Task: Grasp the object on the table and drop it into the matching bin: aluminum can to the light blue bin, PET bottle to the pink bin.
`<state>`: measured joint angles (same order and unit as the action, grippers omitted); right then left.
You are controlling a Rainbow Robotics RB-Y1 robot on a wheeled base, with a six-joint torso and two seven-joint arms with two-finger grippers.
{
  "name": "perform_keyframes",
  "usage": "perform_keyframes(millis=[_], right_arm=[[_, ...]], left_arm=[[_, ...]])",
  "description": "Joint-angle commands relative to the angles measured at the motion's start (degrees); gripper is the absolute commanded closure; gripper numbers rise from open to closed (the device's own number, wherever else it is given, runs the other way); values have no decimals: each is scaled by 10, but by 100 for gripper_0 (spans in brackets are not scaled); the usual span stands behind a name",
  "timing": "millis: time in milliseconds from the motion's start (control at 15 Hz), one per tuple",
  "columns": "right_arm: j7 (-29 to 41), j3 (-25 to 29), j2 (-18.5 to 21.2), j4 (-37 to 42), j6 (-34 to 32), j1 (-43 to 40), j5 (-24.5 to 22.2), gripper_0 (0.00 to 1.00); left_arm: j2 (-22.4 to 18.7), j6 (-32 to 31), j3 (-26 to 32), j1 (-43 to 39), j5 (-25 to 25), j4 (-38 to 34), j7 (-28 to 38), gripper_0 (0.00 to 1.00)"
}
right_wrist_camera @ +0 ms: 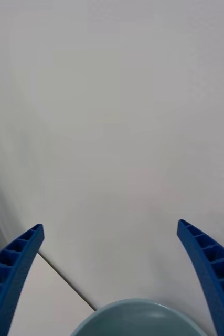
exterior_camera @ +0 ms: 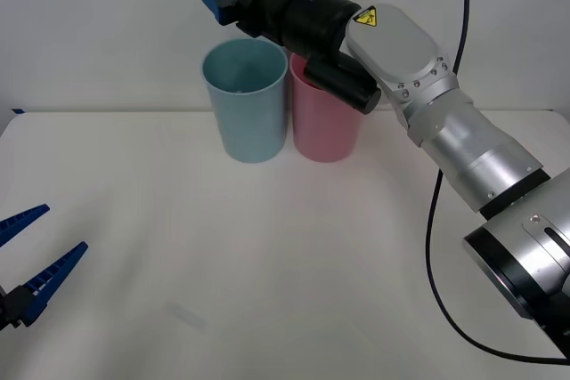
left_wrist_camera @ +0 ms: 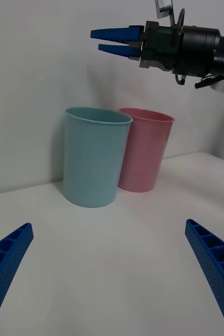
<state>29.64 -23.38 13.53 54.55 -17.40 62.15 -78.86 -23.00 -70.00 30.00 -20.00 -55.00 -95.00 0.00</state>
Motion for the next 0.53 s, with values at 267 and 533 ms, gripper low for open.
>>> perform_keyframes(millis=[267, 533], right_arm=[[-2, 0, 2, 0, 0, 0, -1, 0], [-3, 0, 8, 0, 0, -1, -1, 0]], left_arm=[[0, 0, 0, 0, 0, 0, 0, 0], [0, 0, 0, 0, 0, 0, 0, 0]])
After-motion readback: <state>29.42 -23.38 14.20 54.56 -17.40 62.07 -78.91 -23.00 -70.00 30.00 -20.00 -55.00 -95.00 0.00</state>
